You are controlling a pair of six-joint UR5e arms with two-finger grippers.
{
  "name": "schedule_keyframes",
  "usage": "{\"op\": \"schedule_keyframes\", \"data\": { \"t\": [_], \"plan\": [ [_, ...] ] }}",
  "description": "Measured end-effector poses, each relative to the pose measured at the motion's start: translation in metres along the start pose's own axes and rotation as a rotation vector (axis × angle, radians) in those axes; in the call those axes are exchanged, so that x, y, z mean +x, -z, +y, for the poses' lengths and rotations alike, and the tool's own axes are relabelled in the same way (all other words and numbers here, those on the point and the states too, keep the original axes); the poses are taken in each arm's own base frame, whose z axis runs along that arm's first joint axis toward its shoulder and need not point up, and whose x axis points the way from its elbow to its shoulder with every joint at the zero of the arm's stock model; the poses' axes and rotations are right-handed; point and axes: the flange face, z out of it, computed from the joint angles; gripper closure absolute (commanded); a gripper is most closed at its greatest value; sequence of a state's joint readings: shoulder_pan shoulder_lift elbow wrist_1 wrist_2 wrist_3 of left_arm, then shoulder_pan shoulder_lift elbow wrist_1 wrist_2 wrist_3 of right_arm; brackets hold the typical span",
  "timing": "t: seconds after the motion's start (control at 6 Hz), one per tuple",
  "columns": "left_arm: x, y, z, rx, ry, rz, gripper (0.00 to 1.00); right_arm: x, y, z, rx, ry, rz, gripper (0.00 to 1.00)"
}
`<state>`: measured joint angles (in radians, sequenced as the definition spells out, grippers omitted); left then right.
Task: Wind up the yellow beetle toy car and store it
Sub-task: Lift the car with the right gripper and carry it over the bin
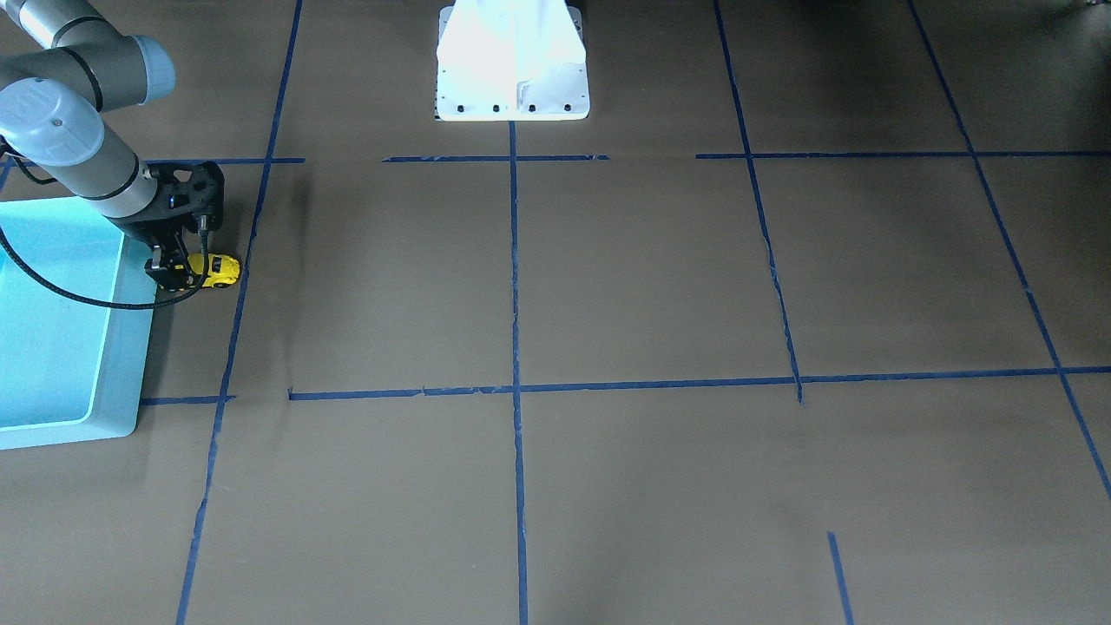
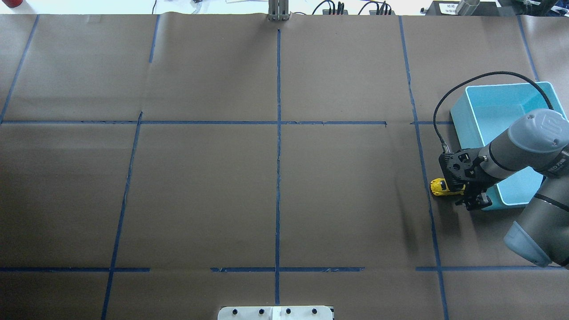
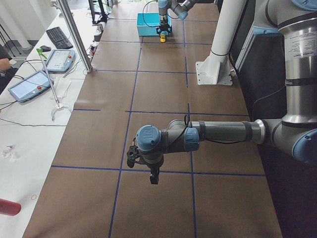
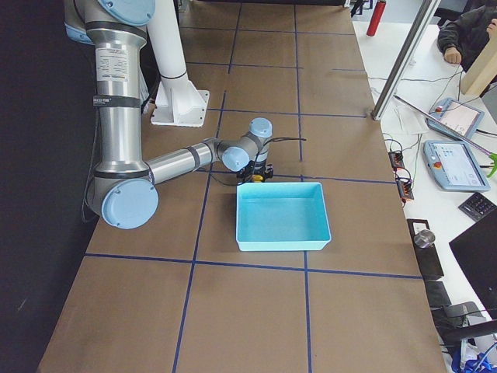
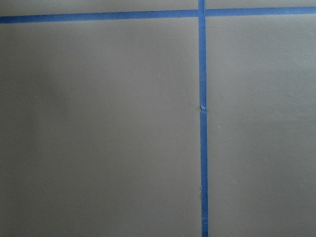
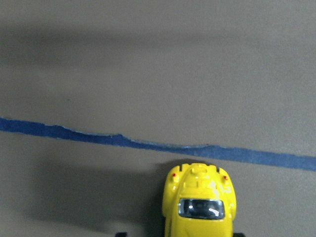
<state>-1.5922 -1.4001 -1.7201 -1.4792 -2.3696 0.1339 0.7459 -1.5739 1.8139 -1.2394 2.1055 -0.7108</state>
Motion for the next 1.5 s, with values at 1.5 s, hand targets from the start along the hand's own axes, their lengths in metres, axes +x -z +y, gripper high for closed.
{"op": "schedule_keyframes", "data": {
  "t": [1.5],
  "plan": [
    [0.004,0.004,-0.006,0.009,-0.009,0.001,0.0,0.01,0.155,0.03,0.115,-0.097,0.092,1.0]
  ]
}}
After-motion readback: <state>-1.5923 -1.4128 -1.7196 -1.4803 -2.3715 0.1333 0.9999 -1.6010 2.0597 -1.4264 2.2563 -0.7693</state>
